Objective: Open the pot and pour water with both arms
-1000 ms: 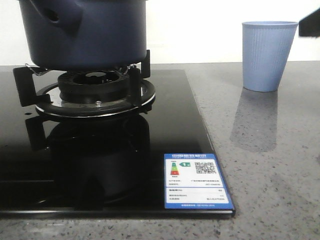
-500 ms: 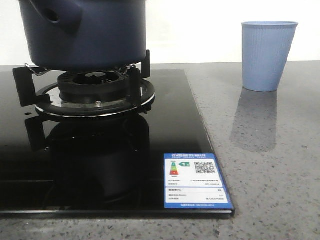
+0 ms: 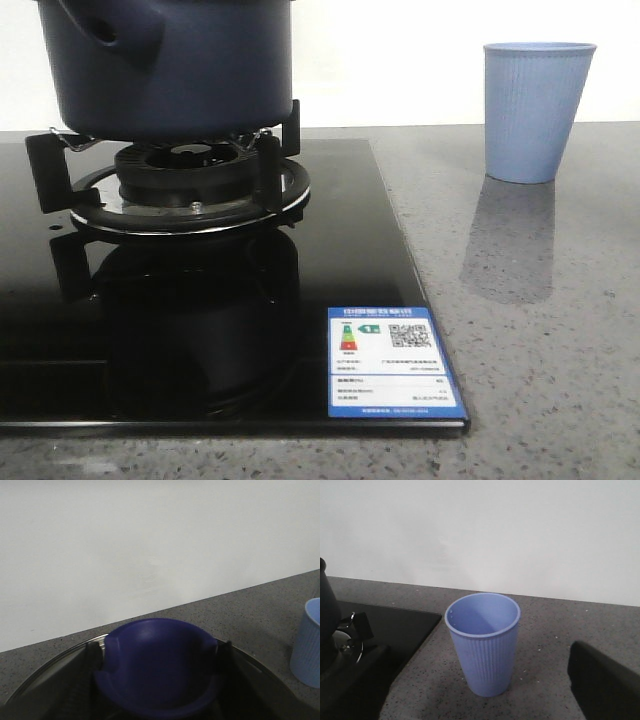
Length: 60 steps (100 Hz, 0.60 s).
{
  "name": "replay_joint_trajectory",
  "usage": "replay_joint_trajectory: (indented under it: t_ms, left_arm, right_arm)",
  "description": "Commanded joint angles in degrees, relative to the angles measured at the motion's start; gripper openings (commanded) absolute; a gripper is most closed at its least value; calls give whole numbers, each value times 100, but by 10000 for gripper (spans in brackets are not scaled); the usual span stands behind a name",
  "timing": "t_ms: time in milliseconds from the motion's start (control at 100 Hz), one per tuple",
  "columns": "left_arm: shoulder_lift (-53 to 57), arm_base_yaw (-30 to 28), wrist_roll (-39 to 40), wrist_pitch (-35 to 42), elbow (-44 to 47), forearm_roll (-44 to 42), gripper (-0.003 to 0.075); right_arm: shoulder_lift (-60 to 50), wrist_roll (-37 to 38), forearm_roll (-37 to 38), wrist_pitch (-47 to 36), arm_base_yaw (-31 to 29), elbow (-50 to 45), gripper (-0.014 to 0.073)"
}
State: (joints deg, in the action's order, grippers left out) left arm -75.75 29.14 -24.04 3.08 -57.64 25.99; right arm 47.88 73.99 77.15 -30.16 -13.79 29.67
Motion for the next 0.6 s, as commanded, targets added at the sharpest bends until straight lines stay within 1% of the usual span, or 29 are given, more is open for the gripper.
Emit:
replay_joint_trajectory:
  t_ms: [0, 140, 260, 330, 450, 590]
  left_arm:
    - [149, 32, 17, 643, -220, 24, 408]
    - [149, 32, 17, 560, -220, 24, 408]
    - [149, 32, 17, 332, -220, 24, 415]
    - [149, 32, 17, 287, -220, 24, 442]
    - [149, 32, 17, 263, -220, 24, 519]
    - [149, 32, 17, 232, -220, 24, 528]
  right_arm:
    - [-67, 9, -143, -84, -30, 146, 624]
    - [-67, 9, -143, -84, -30, 146, 624]
    - [-67, 20, -143, -84, -30, 146, 624]
    - [-67, 30, -143, -84, -30, 146, 624]
    - [-67, 70, -143, -84, -30, 146, 624]
    - [-67, 84, -122, -84, -30, 146, 624]
